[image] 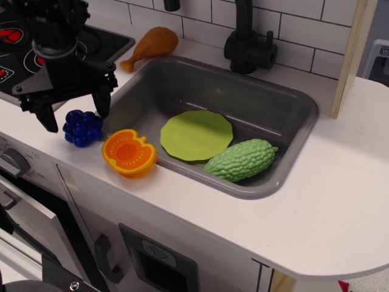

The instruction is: Put blueberries on plate sink

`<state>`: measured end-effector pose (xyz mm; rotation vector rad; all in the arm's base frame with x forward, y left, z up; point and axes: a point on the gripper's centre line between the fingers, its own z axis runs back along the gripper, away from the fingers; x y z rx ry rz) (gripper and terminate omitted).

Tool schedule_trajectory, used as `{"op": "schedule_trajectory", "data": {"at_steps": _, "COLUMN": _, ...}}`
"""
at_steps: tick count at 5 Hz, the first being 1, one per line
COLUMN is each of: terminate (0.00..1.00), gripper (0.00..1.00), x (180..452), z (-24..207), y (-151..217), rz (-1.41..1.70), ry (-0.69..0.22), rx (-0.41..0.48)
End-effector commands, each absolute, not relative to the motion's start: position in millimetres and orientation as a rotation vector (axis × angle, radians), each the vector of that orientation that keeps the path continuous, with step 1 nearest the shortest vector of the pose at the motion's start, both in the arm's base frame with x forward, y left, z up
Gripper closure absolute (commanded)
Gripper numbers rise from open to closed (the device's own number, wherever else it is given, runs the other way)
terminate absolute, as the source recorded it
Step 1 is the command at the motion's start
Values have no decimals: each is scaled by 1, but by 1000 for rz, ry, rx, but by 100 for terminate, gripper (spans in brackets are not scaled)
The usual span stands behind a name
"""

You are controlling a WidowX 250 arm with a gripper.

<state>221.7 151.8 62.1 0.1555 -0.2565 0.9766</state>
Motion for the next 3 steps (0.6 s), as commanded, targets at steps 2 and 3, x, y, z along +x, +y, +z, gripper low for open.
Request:
{"op": "schedule_trajectory", "data": {"at_steps": 2, "terminate": 0, "gripper": 100, "x": 223, "z": 45, "y": 142, "rz": 1028, "ry": -323, "rx": 143}}
{"op": "schedule_trajectory", "data": {"at_steps": 3, "terminate": 0, "gripper": 100, "x": 226, "z": 47, "y": 141, "rz": 1041, "ry": -326, "rx": 139}}
